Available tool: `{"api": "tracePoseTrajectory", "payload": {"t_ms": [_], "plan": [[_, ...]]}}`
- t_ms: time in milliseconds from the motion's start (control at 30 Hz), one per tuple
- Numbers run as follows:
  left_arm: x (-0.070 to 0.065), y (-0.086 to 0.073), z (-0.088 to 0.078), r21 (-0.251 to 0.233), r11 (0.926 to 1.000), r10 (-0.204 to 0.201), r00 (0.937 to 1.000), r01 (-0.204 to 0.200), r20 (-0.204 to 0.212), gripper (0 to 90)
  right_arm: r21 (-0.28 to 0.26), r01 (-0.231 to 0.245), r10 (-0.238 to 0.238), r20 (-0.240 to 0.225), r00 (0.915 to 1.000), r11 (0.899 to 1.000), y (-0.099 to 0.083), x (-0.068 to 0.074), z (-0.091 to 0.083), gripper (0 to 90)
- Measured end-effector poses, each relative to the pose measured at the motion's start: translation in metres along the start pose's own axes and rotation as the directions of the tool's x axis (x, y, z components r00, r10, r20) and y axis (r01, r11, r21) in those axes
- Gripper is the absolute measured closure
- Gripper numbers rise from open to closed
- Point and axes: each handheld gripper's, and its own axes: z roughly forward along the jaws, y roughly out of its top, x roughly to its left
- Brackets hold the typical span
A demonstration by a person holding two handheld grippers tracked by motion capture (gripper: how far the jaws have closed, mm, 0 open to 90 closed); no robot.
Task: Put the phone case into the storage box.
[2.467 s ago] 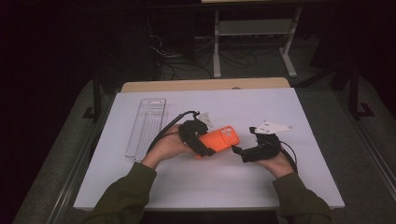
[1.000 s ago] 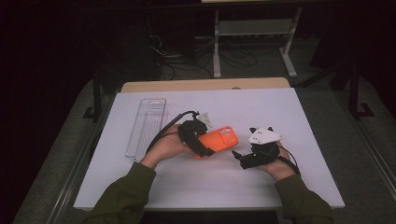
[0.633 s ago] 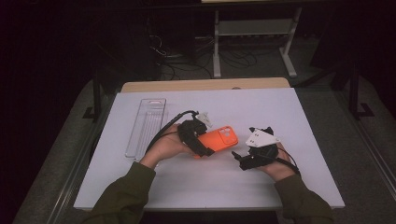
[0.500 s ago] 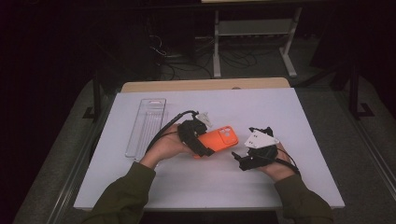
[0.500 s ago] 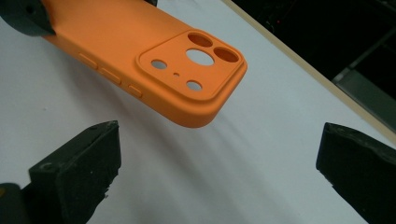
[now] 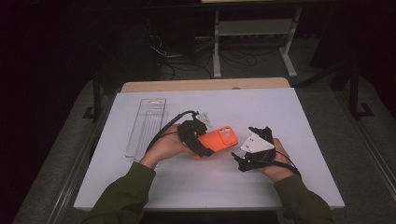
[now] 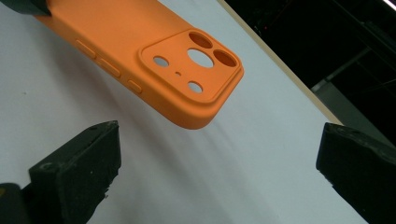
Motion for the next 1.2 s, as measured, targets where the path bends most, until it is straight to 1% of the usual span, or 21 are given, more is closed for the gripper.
{"api": "tracePoseTrajectory", "payload": {"t_ms": [33,133,200,300,467,533,667,733,933,1067,1200], "plan": [[0.000,0.000,0.000,0.000,1.0000,-0.001,1.0000,0.001,0.000,15.9,0.001,0.013,-0.013,0.003,0.9999,1.000,0.000,0.000,0.000,0.0],[0.000,0.000,0.000,0.001,1.0000,-0.001,1.0000,0.001,-0.001,15.9,0.012,0.032,-0.032,0.012,0.9994,0.999,0.000,0.002,0.000,0.0],[0.000,0.000,0.000,0.001,1.0000,-0.001,1.0000,0.001,-0.002,15.9,0.013,0.056,-0.056,0.024,0.9981,0.998,0.001,0.004,0.000,0.0],[0.000,0.000,0.000,0.002,1.0000,-0.001,1.0000,0.001,-0.003,15.9,0.019,0.103,-0.104,0.042,0.9937,0.994,0.001,0.006,0.001,0.0],[0.001,-0.001,0.000,0.002,1.0000,-0.008,1.0000,0.008,-0.003,15.9,0.027,0.140,-0.142,0.059,0.9882,0.990,0.002,0.008,0.001,0.0],[0.001,-0.001,-0.001,0.001,1.0000,-0.008,1.0000,0.008,-0.004,15.9,0.027,0.143,-0.144,0.063,0.9875,0.989,0.002,0.009,0.001,0.0],[0.000,-0.001,-0.001,0.003,0.9998,-0.019,0.9998,0.019,-0.001,15.9,0.037,0.176,-0.178,0.074,0.9813,0.984,0.003,0.011,0.001,0.0],[0.000,-0.001,-0.001,0.004,0.9999,-0.017,0.9999,0.017,-0.001,15.9,0.042,0.198,-0.201,0.088,0.9757,0.979,0.003,0.013,0.001,0.0],[0.000,-0.001,-0.001,0.009,0.9999,-0.012,0.9999,0.012,-0.004,15.9,0.051,0.249,-0.253,0.104,0.9618,0.967,0.004,0.018,0.001,0.0],[0.000,-0.001,0.000,0.006,0.9999,-0.010,0.9999,0.010,-0.004,16.0,0.052,0.266,-0.270,0.113,0.9563,0.963,0.005,0.019,0.001,0.0],[0.000,-0.001,-0.001,0.016,0.9999,-0.003,1.0000,0.003,-0.004,15.9,0.057,0.281,-0.286,0.127,0.9498,0.958,0.005,0.021,0.001,0.0]]}}
